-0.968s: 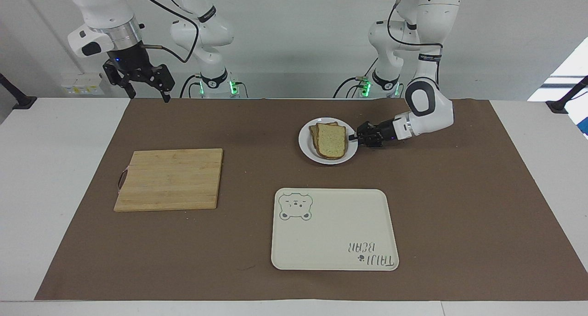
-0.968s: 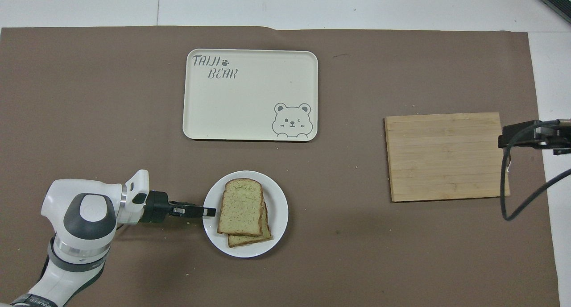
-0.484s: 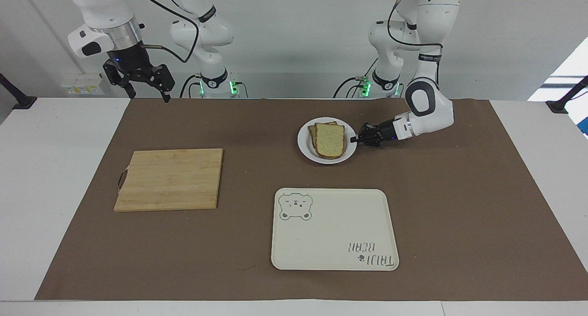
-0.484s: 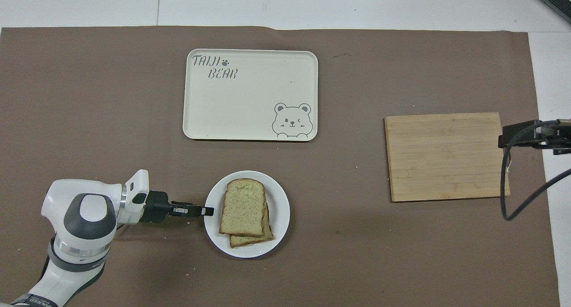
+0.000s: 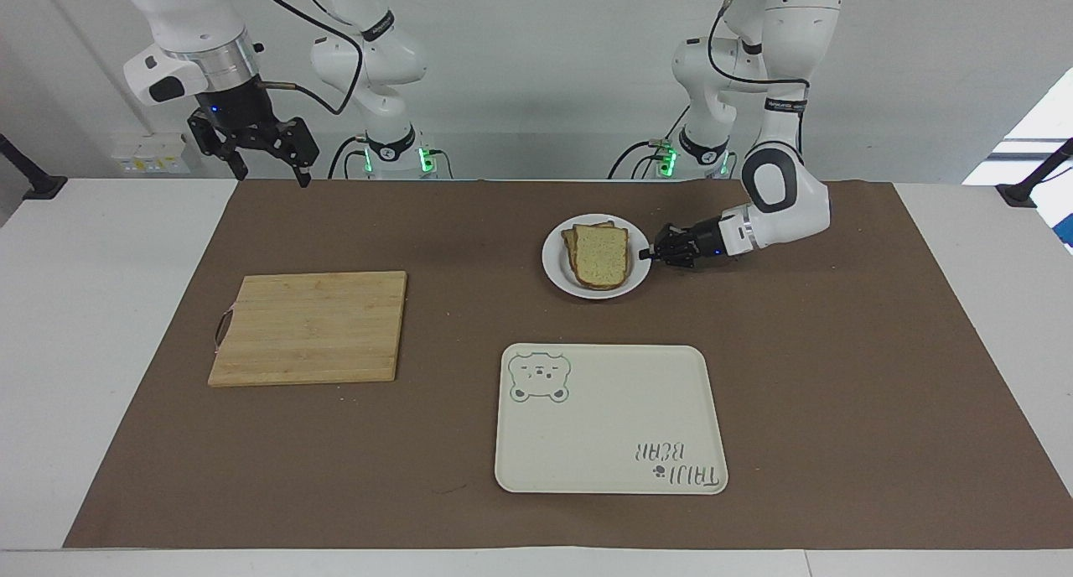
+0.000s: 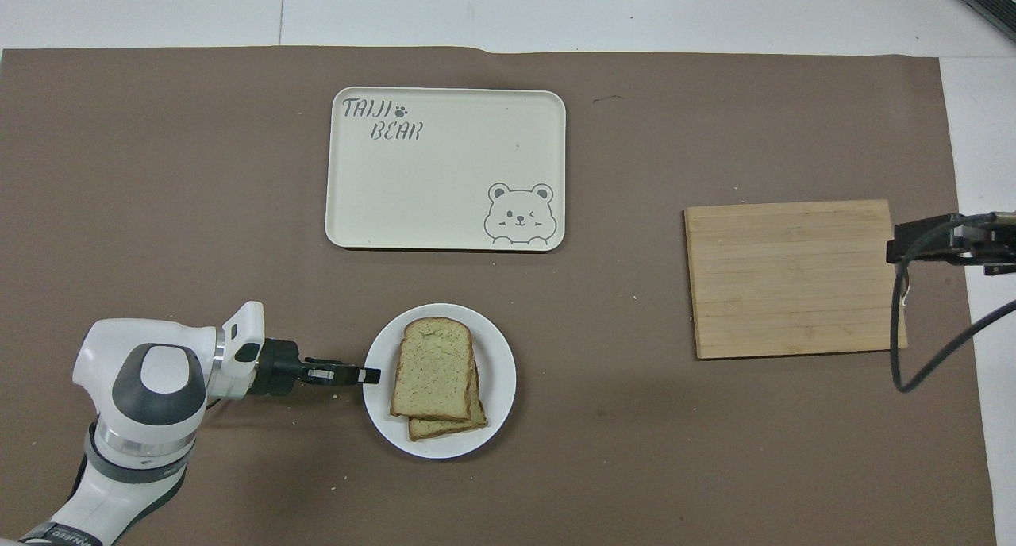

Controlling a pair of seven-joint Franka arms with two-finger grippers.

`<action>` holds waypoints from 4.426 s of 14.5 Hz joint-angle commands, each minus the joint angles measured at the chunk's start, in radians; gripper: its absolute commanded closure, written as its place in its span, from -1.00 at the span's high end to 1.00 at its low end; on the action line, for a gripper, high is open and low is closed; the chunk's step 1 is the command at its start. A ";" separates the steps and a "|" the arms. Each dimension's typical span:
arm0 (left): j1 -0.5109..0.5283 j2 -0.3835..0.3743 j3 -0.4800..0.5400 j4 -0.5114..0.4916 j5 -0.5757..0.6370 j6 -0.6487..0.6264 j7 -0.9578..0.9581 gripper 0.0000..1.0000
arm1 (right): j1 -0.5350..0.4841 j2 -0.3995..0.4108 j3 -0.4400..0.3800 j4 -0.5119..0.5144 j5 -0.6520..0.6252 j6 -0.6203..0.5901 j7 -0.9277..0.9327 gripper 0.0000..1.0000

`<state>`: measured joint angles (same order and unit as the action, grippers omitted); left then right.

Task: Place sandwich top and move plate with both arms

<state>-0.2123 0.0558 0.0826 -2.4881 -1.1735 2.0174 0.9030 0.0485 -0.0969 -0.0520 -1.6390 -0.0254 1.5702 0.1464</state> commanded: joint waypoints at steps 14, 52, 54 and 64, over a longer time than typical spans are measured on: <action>0.117 0.246 0.006 0.509 0.067 -0.229 -0.277 -1.00 | -0.007 -0.015 0.000 -0.019 0.018 0.013 -0.027 1.00; 0.148 0.526 -0.078 1.100 0.279 -0.146 -0.726 1.00 | -0.007 -0.015 0.000 -0.019 0.018 0.013 -0.025 1.00; 0.143 0.474 -0.078 1.100 0.423 -0.141 -0.859 1.00 | -0.007 -0.015 0.000 -0.019 0.018 0.013 -0.027 1.00; 0.154 0.199 -0.080 0.979 0.934 -0.173 -1.015 1.00 | -0.007 -0.015 0.000 -0.019 0.018 0.013 -0.027 1.00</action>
<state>-0.0600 0.3631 -0.0013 -1.4115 -0.3063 1.8577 -0.1015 0.0485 -0.0969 -0.0520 -1.6390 -0.0254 1.5702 0.1464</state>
